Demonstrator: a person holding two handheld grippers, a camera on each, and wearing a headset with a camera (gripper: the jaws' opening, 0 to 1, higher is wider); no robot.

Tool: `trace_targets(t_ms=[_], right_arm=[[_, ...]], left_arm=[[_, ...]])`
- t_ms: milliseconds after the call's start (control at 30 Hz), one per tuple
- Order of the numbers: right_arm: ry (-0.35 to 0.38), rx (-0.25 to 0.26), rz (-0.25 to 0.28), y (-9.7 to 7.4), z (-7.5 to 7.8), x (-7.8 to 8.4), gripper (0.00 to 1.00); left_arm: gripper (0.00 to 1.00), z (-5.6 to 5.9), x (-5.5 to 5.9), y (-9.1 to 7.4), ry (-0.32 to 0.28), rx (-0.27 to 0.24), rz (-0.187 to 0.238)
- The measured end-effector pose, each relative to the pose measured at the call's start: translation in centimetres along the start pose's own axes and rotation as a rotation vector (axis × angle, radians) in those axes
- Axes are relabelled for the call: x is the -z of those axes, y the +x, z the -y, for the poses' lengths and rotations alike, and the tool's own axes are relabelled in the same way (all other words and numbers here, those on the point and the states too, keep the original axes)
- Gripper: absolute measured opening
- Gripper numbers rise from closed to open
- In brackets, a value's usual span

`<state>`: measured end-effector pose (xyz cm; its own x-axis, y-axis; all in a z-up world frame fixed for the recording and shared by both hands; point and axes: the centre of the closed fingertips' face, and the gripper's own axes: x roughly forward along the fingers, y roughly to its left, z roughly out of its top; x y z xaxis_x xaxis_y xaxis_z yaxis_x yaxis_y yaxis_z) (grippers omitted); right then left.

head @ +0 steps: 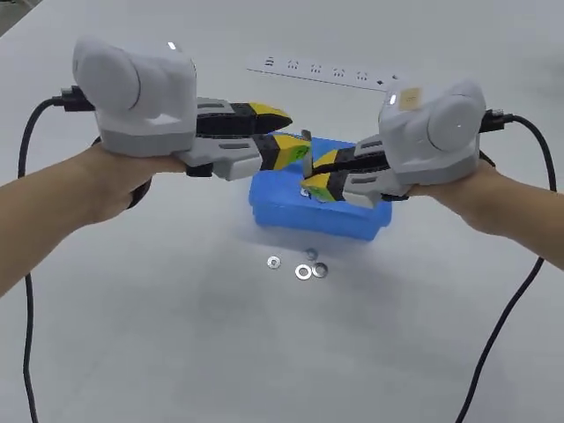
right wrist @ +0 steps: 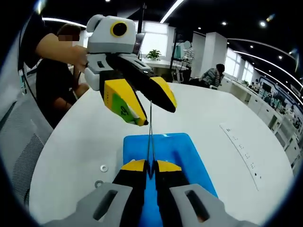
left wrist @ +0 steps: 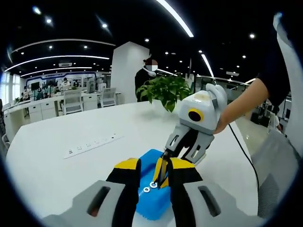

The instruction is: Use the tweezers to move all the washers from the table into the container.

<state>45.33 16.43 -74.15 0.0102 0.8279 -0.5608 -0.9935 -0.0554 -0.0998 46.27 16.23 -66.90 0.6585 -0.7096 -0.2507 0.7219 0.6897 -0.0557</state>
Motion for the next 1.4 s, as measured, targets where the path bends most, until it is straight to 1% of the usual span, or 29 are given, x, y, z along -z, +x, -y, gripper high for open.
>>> trace_targets(t_ms=[67,167,267,333,367,400,467,500,567,600,667,700,733,767,833,867,933,1000,1067,1100,1167,1233,1267,1333,1400], right_arm=[[-0.002,-0.003,0.001,0.0,0.0,-0.1,0.07],[-0.008,-0.009,0.003,-0.1,-0.1,-0.3,0.07],[-0.015,-0.014,0.006,-0.1,-0.2,-0.4,0.07],[-0.020,-0.014,0.006,-0.1,-0.2,-0.5,0.07],[-0.021,-0.014,0.007,-0.1,-0.1,-0.5,0.07],[-0.021,-0.012,0.007,-0.1,-0.1,-0.6,0.07],[-0.028,-0.013,0.005,-0.2,-0.1,-0.6,0.07],[-0.030,-0.013,0.007,-0.3,-0.1,-0.6,0.07],[-0.035,-0.011,0.014,-0.4,-0.1,-0.8,0.08],[-0.038,-0.007,0.016,-0.5,-0.1,-0.9,0.08],[-0.047,-0.004,0.015,-0.6,0.0,-1.0,0.08],[-0.052,0.000,0.012,-0.7,0.0,-1.0,0.08],[-0.054,0.003,0.008,-0.7,0.0,-0.9,0.09],[-0.051,0.002,0.004,-0.8,0.0,-0.8,0.10],[-0.046,0.004,-0.003,-0.9,-0.2,-0.8,0.11],[-0.044,0.005,-0.009,-0.9,-0.2,-0.7,0.12],[0.027,-0.006,-0.050,-0.9,-0.8,-0.2,0.13],[0.020,-0.003,-0.055,-0.8,-0.8,-0.4,0.13],[0.017,-0.002,-0.072,-0.9,-1.0,-0.3,0.15],[0.018,0.000,-0.081,-0.9,-1.1,-0.2,0.17],[0.006,0.012,-0.098,-1.0,-1.1,-0.1,0.19],[0.006,0.044,-0.130,-1.3,-0.7,0.4,0.22],[0.003,0.046,-0.132,-1.4,-0.7,0.4,0.22],[0.010,0.058,-0.129,-1.8,-0.7,0.4,0.22],[0.008,0.074,-0.137,-2.2,-0.6,0.6,0.23]], left_arm=[[0.27,0.2,-0.2,0.1,0.016,0.019,-0.005],[0.23,0.7,-0.5,0.3,0.037,0.058,-0.007],[0.19,1.4,-1.0,0.5,0.059,0.106,-0.011],[0.14,1.8,-1.1,0.6,0.071,0.128,-0.016],[0.11,2.1,-1.1,0.7,0.087,0.144,-0.024],[0.09,2.3,-1.1,0.8,0.096,0.153,-0.031],[0.08,2.3,-1.1,0.8,0.105,0.156,-0.036],[0.08,2.4,-1.2,0.8,0.121,0.161,-0.038],[0.07,2.7,-1.5,0.7,0.192,0.172,-0.028],[0.07,2.9,-1.5,0.7,0.188,0.173,-0.027],[0.06,2.8,-1.7,0.7,0.205,0.167,-0.032],[0.06,2.7,-1.7,0.7,0.219,0.162,-0.038],[0.04,2.8,-1.6,0.8,0.238,0.158,-0.054],[0.04,2.8,-1.6,0.9,0.244,0.154,-0.062],[0.04,3.1,-1.6,0.9,0.242,0.165,-0.062],[0.04,3.2,-1.5,0.9,0.240,0.163,-0.062],[0.04,3.5,-1.3,0.8,0.233,0.158,-0.071],[0.04,3.9,-1.2,0.9,0.229,0.149,-0.080],[0.04,3.9,-1.2,1.0,0.237,0.130,-0.098],[0.04,3.8,-1.4,1.0,0.240,0.119,-0.101],[0.04,3.7,-1.9,1.1,0.239,0.107,-0.099],[0.04,3.4,-2.0,1.0,0.260,0.091,-0.115],[0.04,3.3,-1.9,0.8,0.268,0.083,-0.126],[0.04,3.2,-2.0,0.6,0.272,0.080,-0.129],[0.04,3.3,-2.1,0.2,0.283,0.078,-0.132]])
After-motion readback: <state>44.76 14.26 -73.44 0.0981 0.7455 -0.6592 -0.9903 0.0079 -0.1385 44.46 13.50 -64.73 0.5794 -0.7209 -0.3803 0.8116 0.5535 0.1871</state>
